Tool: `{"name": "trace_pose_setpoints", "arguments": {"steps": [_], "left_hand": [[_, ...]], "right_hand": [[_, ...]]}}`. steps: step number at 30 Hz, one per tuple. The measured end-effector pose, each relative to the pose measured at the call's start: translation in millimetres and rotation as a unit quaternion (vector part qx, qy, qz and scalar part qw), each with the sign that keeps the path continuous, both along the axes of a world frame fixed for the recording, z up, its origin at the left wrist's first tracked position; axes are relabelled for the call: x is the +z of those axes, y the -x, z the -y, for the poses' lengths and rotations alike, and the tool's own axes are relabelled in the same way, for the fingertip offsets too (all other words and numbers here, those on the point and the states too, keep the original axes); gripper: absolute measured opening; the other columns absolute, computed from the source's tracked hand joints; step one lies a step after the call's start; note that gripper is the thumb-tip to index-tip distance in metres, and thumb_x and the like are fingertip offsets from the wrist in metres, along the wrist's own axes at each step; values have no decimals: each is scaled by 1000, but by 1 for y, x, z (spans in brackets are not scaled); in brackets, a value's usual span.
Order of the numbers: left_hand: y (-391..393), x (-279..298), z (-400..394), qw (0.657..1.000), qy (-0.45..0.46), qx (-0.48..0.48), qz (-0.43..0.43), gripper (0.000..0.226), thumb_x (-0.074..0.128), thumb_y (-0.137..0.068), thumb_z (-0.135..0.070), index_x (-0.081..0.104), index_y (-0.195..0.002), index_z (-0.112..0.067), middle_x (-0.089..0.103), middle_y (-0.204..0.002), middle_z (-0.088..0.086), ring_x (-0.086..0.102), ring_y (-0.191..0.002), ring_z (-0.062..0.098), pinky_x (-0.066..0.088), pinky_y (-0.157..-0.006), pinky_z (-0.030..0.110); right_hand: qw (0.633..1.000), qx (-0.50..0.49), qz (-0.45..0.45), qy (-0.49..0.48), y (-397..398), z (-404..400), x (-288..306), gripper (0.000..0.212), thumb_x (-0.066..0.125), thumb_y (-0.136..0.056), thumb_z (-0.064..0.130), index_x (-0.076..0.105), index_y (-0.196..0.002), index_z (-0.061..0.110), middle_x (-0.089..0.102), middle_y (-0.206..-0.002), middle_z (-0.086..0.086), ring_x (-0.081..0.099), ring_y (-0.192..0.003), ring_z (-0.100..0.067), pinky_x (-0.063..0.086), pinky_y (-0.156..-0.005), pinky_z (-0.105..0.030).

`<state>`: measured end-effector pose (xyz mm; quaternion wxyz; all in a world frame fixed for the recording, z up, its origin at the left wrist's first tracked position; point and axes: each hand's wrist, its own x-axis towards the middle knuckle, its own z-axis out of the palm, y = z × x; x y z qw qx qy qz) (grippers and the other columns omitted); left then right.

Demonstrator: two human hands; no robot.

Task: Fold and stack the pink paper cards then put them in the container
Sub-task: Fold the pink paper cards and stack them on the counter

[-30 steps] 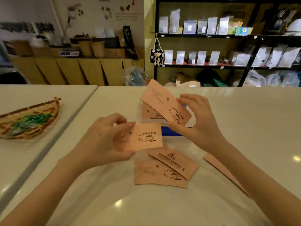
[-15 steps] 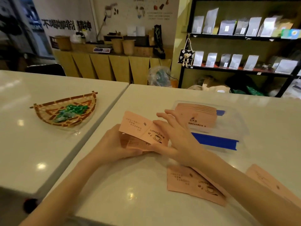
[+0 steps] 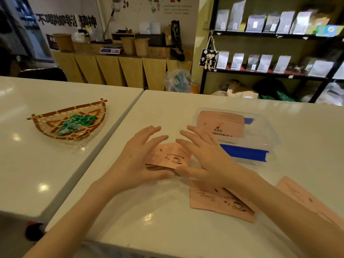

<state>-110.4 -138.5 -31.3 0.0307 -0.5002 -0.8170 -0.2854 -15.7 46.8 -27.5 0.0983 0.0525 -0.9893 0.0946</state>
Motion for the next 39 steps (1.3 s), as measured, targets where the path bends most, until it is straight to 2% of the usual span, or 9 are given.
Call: {"name": "trace_pose_setpoints", "arguments": {"steps": [3,10,16,18,25,28,30,33,39], "left_hand": [[-21,4,-17,997,32,-41,-60,81,46,-63,-74,33,-132,-34,18,-149,-9,1,-136,3,5,-111,32],[-54,-4,-47,977,86,-111,-158,79,41,-64,-78,47,-124,-28,23,-150,-1,-5,-136,9,-12,-110,37],[-58,-14,-55,970,124,-108,-181,84,36,-62,-81,55,-117,-20,33,-146,3,0,-136,12,-11,-109,41],[-60,-15,-57,968,128,-113,-183,82,37,-63,-80,56,-117,-21,36,-144,3,2,-136,13,-11,-109,40],[-65,-18,-56,974,112,-106,-164,70,43,-63,-77,65,-101,-23,41,-141,-2,7,-138,10,-11,-110,41],[-67,-14,-55,977,90,-113,-154,66,49,-60,-75,66,-97,-23,48,-134,-3,14,-135,8,-6,-111,42],[-65,-9,-53,977,74,-115,-162,65,51,-60,-73,66,-96,-22,50,-132,-2,17,-133,8,-3,-111,44],[-57,0,-48,979,48,-97,-174,66,52,-60,-72,64,-101,-21,51,-131,-2,20,-132,10,-3,-112,41],[-27,14,-27,990,-22,-27,-138,69,49,-59,-74,61,-106,-26,46,-133,-6,20,-132,9,2,-111,46]], "right_hand": [[998,-29,-14,57,-25,-11,8,66,44,-80,61,23,-137,33,16,-152,11,-4,-132,4,0,-108,-28],[992,-110,25,56,-101,-37,9,69,39,-72,68,41,-128,28,42,-138,10,30,-128,-4,21,-103,-18],[975,-205,90,-1,-124,-43,-17,90,31,-63,80,32,-135,27,23,-150,7,10,-138,-12,12,-112,-32],[970,-224,88,6,-128,-42,-19,85,34,-67,78,32,-135,27,21,-151,7,7,-138,-12,9,-112,-33],[976,-217,9,26,-138,-51,-21,71,49,-69,68,42,-128,28,33,-145,9,15,-134,-8,12,-108,-25],[978,-190,-77,25,-141,-57,-14,72,51,-67,65,51,-121,19,50,-133,1,28,-128,-9,14,-105,-20],[976,-182,-120,22,-140,-61,-8,70,52,-68,63,54,-118,13,56,-127,-5,34,-125,-13,21,-105,-25],[971,-184,-147,33,-128,-63,1,72,54,-68,60,50,-122,13,52,-130,-5,32,-126,-14,25,-105,-32],[970,-139,-180,88,-89,-50,17,73,50,-69,63,41,-129,23,38,-130,14,18,-124,5,12,-103,-17]]}}
